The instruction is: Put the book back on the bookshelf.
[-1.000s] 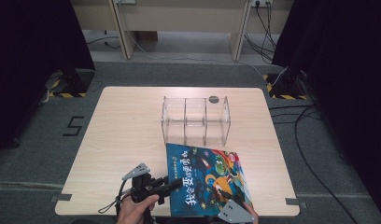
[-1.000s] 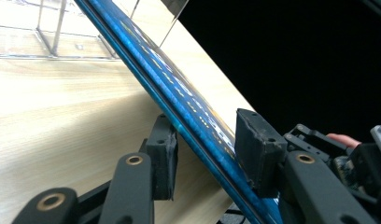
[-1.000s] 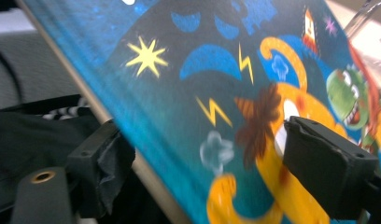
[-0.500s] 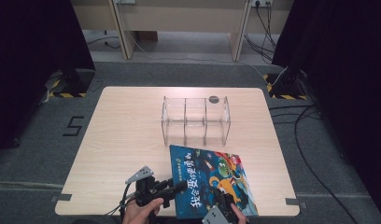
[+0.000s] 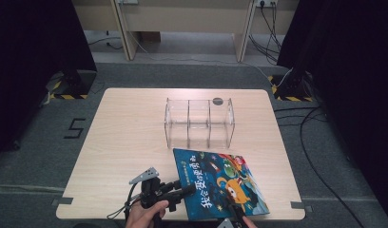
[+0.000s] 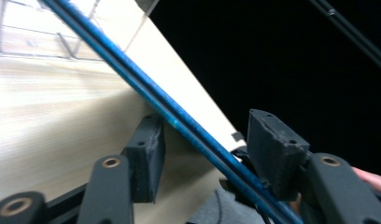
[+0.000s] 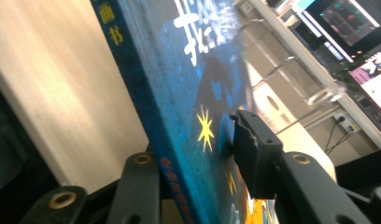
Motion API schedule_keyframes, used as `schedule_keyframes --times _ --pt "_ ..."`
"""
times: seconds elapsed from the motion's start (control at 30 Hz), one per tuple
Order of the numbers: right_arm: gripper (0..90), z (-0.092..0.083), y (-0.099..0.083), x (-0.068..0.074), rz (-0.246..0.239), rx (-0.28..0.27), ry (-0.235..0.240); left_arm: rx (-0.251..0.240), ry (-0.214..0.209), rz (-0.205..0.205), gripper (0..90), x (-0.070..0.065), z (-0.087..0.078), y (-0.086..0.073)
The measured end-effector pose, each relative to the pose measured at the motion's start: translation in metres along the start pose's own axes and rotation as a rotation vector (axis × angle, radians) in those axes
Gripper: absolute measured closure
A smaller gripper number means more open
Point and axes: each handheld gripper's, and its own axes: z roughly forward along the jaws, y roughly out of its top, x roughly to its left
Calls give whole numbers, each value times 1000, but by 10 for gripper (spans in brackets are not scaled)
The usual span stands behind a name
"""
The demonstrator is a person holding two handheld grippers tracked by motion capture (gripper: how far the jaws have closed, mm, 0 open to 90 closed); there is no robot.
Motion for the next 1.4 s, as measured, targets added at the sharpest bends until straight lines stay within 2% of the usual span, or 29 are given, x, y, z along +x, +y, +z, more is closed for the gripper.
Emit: schedule_keyframes --times 0.07,0.1,0.13,0.17,0.2,0.23,0.27,0.33,0.37,0.4,0.5,0.53,0.57,0.6,0.67,0.77,0.83,0.93,1.0,1.03,1.1,1.13,1.17,1.2,1.23,1.27,1.3,1.33,1.4 --pt "657 -1 -1 -3 13 -6 -1 -6 -38 -8 439 -3 -1 2" --pt "660 -3 -1 -6 33 -12 -3 -14 -59 -6 429 -4 -1 2" --pt "660 -6 -4 -12 83 -29 -1 -15 -82 9 403 -6 -3 5" --pt "660 -6 -4 -12 83 -29 -1 -15 -82 9 394 -6 -3 5" --pt "658 -9 -7 -19 151 -55 7 -30 -112 1 384 -7 -4 6" --pt "658 -9 -7 -19 151 -55 7 -30 -112 1 375 -7 -4 6" --pt "657 -10 -8 -23 181 -68 10 -31 -128 -13 375 -5 -5 7" --pt "652 -12 -10 -31 258 -97 25 -29 -155 -42 352 -2 -5 7" --pt "648 -12 -11 -35 291 -109 33 -31 -162 -40 330 -1 -5 7" --pt "621 -13 -13 -41 358 -122 52 -30 -162 -33 303 1 -4 7" --pt "618 -13 -15 -43 382 -127 55 -61 -179 -11 302 4 -3 9" --pt "615 -13 -16 -45 387 -132 56 -62 -189 -21 302 5 -3 9" --pt "614 -13 -16 -45 407 -131 61 -78 -189 0 300 6 -4 9" --pt "596 -14 -17 -49 449 -144 73 -99 -158 37 323 6 -6 10" --pt "597 -16 -19 -53 467 -155 79 -131 -100 111 333 10 -10 13" --pt "595 -18 -21 -58 508 -174 81 -159 -58 116 334 22 -14 16" --pt "589 -19 -22 -59 525 -179 84 -154 -38 127 337 25 -14 16" --pt "577 -21 -25 -65 578 -208 105 -112 15 157 335 38 -12 14" --pt "575 -21 -25 -65 592 -216 111 -56 77 238 332 47 -10 12" --pt "576 -22 -25 -66 596 -220 116 -23 144 322 326 53 -9 11" --pt "577 -26 -25 -69 634 -241 130 31 255 444 321 67 -8 8" --pt "577 -26 -25 -69 634 -241 130 31 255 444 319 67 -8 8" --pt "577 -28 -26 -72 666 -254 140 63 302 445 315 80 -9 7" --pt "577 -28 -27 -74 668 -257 140 63 302 445 313 80 -9 7" --pt "577 -28 -27 -74 668 -257 140 84 319 428 313 88 -10 8" --pt "577 -29 -30 -77 707 -271 143 121 341 415 302 98 -13 10" --pt "577 -29 -30 -77 707 -271 143 121 341 415 301 98 -13 10" --pt "578 -30 -31 -79 712 -274 144 130 371 413 301 104 -15 12" --pt "592 -33 -36 -87 759 -291 145 152 395 422 293 111 -18 14"
